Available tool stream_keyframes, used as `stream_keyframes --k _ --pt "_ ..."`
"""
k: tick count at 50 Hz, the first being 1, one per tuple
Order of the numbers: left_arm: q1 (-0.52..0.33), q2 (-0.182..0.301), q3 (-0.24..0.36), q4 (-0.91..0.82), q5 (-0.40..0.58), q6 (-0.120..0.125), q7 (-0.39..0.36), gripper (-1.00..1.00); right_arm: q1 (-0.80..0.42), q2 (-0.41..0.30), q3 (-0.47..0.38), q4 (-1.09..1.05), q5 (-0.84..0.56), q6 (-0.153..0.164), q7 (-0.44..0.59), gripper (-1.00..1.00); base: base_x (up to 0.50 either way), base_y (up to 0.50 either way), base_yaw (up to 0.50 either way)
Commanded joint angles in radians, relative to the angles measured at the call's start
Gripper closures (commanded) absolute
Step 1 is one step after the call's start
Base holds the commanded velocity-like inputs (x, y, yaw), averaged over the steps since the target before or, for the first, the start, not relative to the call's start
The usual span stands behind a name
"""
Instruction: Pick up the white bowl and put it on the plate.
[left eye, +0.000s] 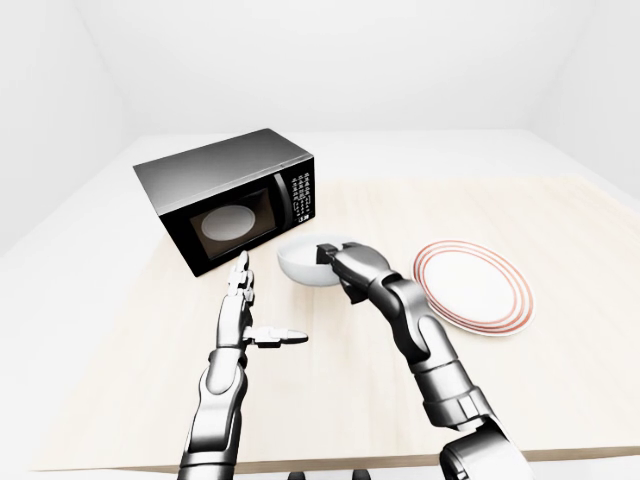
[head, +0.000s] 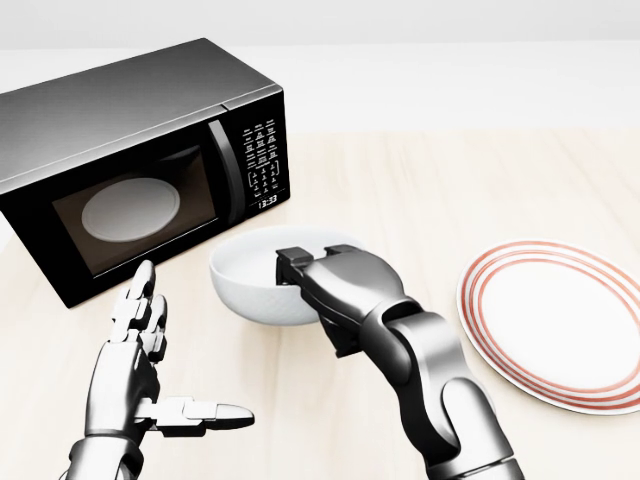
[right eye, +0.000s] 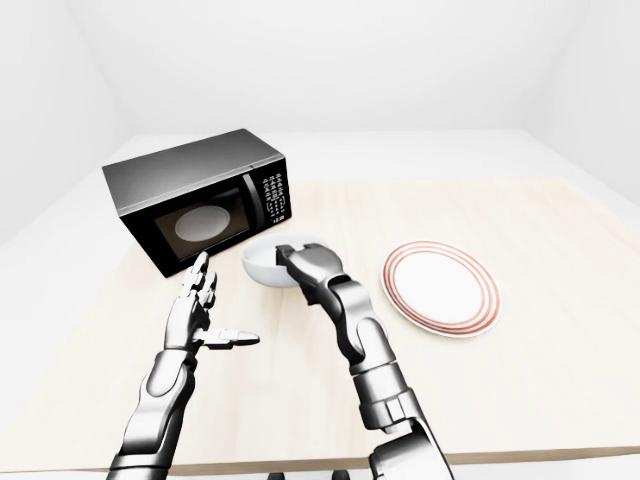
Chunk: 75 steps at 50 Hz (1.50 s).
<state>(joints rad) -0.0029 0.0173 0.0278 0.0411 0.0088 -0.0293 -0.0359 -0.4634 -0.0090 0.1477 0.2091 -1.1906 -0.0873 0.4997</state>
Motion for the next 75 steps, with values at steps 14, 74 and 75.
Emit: stream_keyframes --k 14,74,75 --pt "0.003 0.001 0.000 -0.002 0.002 -0.004 -0.001 -1.00 -0.001 0.010 -0.002 -0.121 -0.039 0.000 -0.100 1.00 0.00 0.00 0.00" --pt "-0.002 0.001 0.002 0.012 0.004 -0.012 0.001 -1.00 -0.011 -0.158 -0.137 -0.115 -0.031 0.000 -0.207 1.00 0.00 0.00 0.00" --pt "-0.002 0.001 0.002 0.010 0.004 -0.012 0.001 -1.00 -0.008 -0.160 -0.139 -0.119 -0.028 0.000 -0.204 1.00 0.00 0.00 0.00"
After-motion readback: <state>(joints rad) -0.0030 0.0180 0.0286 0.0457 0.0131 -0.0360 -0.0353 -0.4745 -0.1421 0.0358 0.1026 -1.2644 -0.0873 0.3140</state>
